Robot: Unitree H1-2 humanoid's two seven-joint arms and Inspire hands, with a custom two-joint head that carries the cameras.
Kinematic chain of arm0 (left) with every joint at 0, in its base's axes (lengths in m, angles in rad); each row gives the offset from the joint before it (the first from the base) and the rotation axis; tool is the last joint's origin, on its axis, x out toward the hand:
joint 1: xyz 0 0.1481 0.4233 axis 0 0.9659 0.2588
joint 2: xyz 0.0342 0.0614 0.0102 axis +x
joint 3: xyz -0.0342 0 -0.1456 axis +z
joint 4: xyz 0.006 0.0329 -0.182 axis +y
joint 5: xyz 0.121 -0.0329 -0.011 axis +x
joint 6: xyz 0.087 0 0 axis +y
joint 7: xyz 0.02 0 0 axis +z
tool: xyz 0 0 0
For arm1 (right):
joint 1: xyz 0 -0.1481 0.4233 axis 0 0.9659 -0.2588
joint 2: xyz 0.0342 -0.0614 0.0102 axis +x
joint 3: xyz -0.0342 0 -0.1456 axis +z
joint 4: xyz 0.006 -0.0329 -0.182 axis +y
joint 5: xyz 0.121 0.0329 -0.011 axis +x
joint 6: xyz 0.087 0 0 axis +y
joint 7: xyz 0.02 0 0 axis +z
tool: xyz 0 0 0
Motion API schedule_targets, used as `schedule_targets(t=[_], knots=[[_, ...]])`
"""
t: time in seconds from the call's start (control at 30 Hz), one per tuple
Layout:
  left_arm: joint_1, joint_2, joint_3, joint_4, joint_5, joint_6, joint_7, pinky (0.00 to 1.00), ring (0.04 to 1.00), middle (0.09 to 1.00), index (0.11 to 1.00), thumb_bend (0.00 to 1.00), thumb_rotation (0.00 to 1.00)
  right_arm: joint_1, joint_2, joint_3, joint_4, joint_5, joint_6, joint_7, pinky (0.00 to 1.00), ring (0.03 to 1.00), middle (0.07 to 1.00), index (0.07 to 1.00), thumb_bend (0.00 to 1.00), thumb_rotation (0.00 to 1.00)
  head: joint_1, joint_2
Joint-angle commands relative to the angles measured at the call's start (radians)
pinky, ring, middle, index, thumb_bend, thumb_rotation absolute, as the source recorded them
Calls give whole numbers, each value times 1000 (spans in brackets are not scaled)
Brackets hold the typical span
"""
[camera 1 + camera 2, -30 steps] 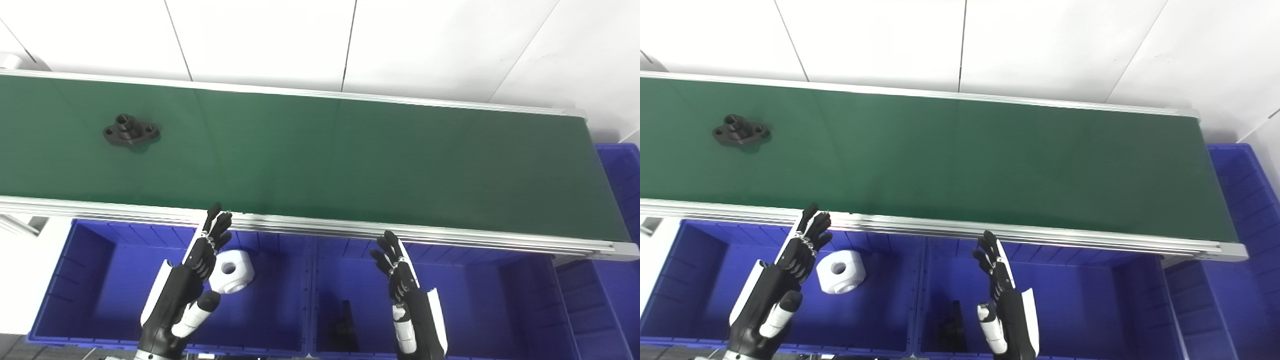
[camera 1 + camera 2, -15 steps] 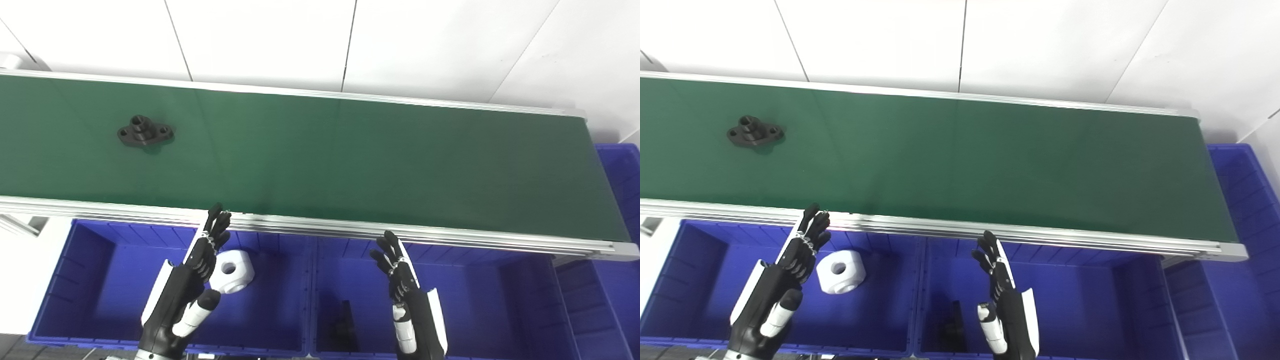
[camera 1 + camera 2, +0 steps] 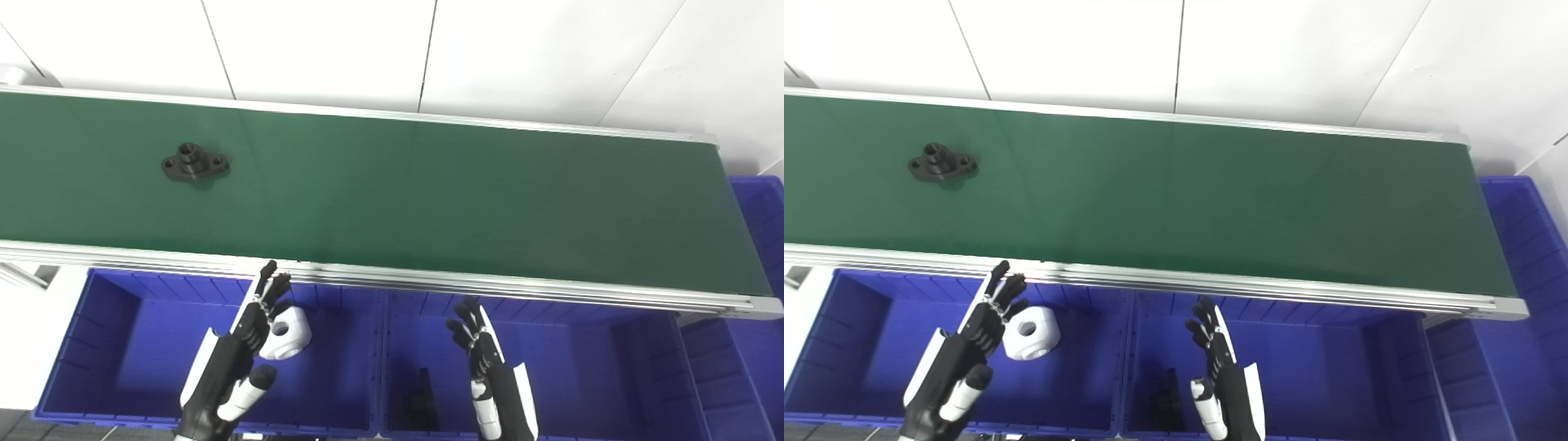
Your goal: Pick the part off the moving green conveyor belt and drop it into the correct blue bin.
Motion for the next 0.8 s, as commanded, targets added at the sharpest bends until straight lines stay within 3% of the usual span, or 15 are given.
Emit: schedule_targets(t=[0.0,0.13,0.47,0.77], knots=[[-5,-22,-9,-1,5,-54,13,926,972,960,1000,800,831,-12,-5,-8,-5,15,-72,9,915,882,930,965,946,1000,24,-9],[-15,-45,-19,33,11,-84,13,931,970,960,1000,763,813,-21,-22,-26,6,37,-74,19,926,887,930,963,947,1000,58,-18],[-34,-62,-46,59,14,-81,11,932,971,955,1000,788,767,-34,-53,-58,8,91,-74,56,951,900,943,974,931,1000,117,-29],[-53,-66,-63,91,20,-84,12,894,954,947,1000,832,744,-55,-63,-68,30,84,-81,74,926,904,929,955,906,1000,122,-59]])
